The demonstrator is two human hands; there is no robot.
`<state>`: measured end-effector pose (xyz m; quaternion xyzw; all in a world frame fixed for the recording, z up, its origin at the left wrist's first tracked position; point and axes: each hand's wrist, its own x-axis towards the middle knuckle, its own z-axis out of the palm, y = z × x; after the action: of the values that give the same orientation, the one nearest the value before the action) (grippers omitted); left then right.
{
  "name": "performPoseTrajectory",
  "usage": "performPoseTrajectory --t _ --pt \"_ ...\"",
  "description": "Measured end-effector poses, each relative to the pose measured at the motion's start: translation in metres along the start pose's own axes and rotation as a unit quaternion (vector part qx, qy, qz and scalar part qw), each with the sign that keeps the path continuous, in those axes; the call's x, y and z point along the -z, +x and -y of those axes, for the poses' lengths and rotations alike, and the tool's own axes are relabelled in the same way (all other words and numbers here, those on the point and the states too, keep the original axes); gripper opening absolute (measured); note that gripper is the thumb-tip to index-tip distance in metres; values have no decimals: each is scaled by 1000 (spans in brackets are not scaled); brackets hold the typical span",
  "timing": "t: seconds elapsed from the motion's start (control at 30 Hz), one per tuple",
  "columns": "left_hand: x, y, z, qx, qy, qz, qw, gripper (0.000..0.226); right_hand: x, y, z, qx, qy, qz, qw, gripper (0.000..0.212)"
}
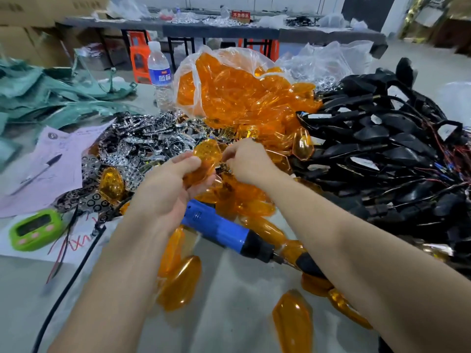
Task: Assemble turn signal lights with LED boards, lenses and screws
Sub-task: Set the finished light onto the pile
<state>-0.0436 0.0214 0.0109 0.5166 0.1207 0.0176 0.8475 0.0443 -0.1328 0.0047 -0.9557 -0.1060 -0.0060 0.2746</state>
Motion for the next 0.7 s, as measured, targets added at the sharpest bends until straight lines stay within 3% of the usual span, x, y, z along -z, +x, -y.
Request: performPoseTrajectory --t 0.13,0.33,0.5,0.6,0.7 --pt "15 0 -7 9 43 2 999 21 -26 22 14 37 -149 19 988 25" --pt "26 -3 -4 7 68 28 997 23 -31 31 21 -9 -147 21 989 26" --pt "20 -5 0 20 61 51 997 25 -20 26 16 13 -201 85 976 5" --pt "19 -7 3 26 49 41 998 27 -14 15 21 37 -275 146 950 16" --pt "23 -9 5 20 73 34 997 31 -15 5 28 50 -309 101 944 20"
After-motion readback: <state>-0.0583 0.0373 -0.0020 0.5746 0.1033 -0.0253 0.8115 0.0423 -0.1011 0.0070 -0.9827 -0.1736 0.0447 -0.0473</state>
